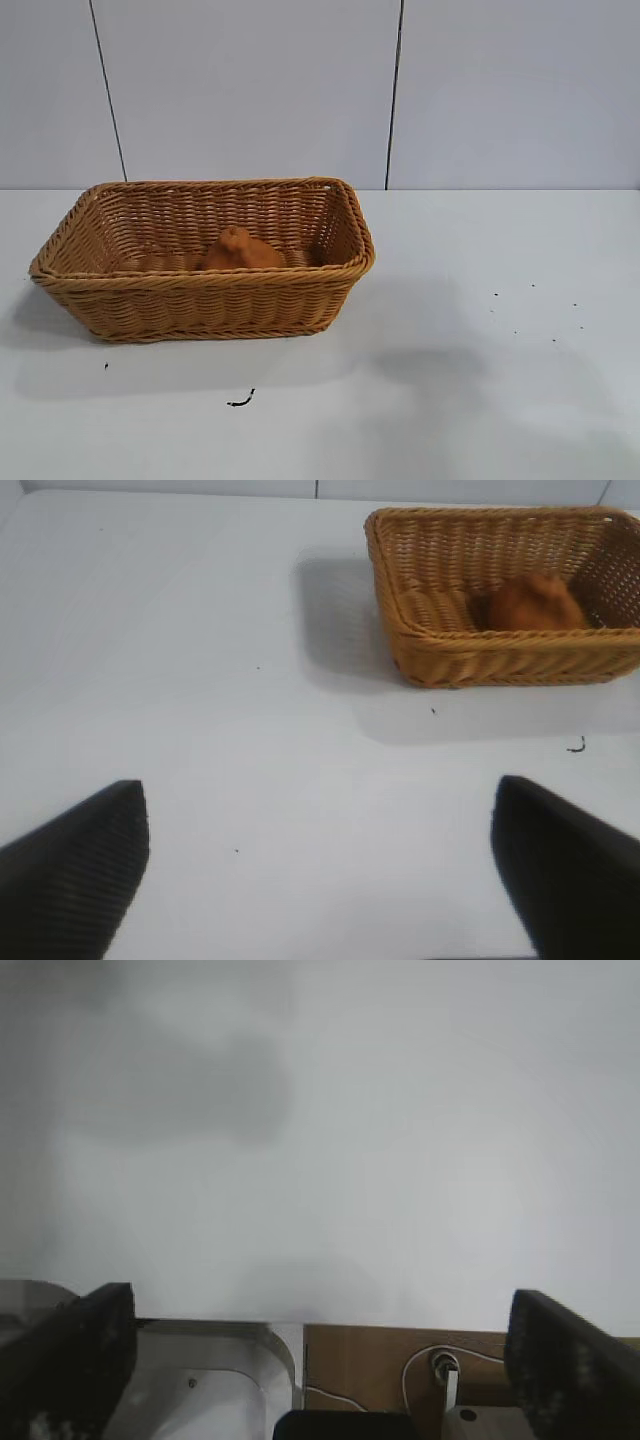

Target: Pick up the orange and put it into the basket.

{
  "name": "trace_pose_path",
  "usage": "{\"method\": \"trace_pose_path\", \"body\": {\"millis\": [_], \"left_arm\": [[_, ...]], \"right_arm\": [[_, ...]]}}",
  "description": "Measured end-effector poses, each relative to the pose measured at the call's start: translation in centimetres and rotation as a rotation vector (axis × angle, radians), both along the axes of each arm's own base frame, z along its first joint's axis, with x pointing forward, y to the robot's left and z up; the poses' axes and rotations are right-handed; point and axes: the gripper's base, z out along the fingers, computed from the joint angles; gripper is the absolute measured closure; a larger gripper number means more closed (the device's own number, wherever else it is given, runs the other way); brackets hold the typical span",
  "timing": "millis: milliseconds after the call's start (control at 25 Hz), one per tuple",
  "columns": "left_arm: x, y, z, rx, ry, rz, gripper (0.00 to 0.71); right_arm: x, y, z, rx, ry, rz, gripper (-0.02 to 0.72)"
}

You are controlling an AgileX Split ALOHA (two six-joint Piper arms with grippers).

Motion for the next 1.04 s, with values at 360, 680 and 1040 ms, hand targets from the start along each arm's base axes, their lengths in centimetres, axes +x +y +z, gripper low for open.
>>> {"method": "trace_pose_path", "body": {"millis": [360, 680, 1040], "left_arm": [[0.0, 0.0, 0.0, 0.0, 0.0, 0.0, 0.044], [0.0, 0.0, 0.0, 0.0, 0.0, 0.0, 0.044], [0.0, 0.0, 0.0, 0.0, 0.0, 0.0, 0.044]], "right_arm": [[-8.5, -0.2, -1.2, 0.005, -0.456, 0.018, 0.01], [-13.3, -0.3, -0.4, 0.011, -0.778, 0.017, 0.01], [-13.7, -0.3, -0.4, 0.013, -0.806, 0.017, 0.01]]}}
